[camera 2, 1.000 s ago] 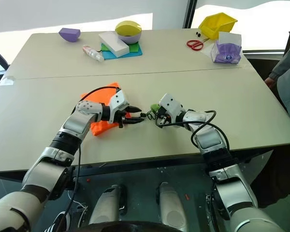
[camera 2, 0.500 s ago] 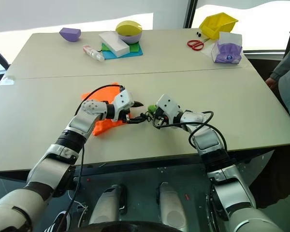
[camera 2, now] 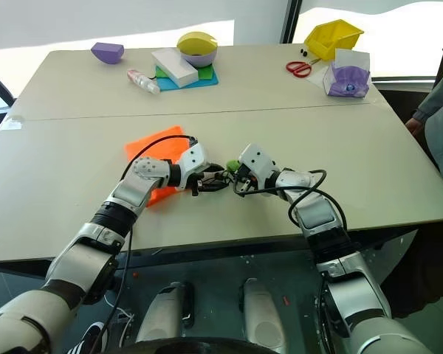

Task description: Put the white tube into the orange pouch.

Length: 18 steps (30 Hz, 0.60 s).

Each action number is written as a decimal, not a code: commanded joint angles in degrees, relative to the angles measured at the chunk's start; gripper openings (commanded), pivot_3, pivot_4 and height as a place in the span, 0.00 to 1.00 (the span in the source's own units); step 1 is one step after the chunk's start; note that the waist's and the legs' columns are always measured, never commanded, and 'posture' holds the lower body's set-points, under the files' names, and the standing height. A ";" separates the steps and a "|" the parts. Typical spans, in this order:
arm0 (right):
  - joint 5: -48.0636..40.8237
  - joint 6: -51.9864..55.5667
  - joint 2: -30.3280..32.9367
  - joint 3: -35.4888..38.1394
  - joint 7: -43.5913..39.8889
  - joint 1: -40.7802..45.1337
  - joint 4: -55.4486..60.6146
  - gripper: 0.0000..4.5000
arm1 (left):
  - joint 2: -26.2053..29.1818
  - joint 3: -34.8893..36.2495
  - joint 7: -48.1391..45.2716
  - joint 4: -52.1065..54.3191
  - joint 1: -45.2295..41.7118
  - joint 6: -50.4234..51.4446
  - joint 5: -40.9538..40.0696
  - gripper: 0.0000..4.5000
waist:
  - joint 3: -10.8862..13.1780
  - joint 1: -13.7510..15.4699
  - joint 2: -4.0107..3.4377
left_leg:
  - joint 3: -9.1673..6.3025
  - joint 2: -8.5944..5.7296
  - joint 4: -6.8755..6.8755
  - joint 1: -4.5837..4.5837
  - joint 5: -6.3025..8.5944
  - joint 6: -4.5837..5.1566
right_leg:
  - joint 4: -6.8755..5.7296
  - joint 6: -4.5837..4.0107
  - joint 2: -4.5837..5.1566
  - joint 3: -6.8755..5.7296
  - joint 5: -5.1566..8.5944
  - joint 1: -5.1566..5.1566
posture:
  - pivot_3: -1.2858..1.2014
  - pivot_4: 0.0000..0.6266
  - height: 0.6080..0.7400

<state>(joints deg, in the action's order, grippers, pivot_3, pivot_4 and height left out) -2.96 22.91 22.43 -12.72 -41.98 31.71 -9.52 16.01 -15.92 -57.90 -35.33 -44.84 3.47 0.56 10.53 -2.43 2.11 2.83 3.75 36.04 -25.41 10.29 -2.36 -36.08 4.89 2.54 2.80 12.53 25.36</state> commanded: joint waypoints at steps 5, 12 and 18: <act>-0.01 -0.26 -0.01 0.39 0.13 -0.15 1.98 0.00 | 0.37 0.51 -0.24 1.81 -0.04 0.47 -0.16 0.40 | 0.00 -0.02 0.00 | 0.00 0.00 0.00 0.00 0.00 0.00 | 0.00 0.00 0.00 0.00 0.00 0.00 | 0.52 0.24 1.00; 0.03 -0.33 0.15 0.52 0.15 -0.20 1.92 0.00 | 0.61 0.82 -0.80 2.13 -0.10 1.03 -0.54 0.40 | 0.00 -0.02 0.00 | 0.00 0.00 0.00 0.00 0.00 0.00 | 0.00 0.00 0.00 0.00 0.00 0.00 | 0.52 0.24 1.00; 0.06 -0.41 0.24 0.66 0.16 -0.02 1.71 0.00 | 0.79 0.70 -0.33 1.73 -0.09 0.01 -0.05 0.40 | 0.00 -0.03 0.00 | 0.00 0.00 0.00 0.00 0.00 0.00 | 0.00 0.00 0.00 0.00 0.00 0.00 | 0.52 0.24 1.00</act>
<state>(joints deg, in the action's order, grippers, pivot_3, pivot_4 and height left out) -2.85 22.93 22.46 -12.72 -41.92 31.60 -9.36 16.46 -15.94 -58.49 -34.67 -44.70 4.28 0.57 10.53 -2.46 2.11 2.83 3.75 36.04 -25.41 10.29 -2.36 -36.08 4.89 2.54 2.80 12.53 25.36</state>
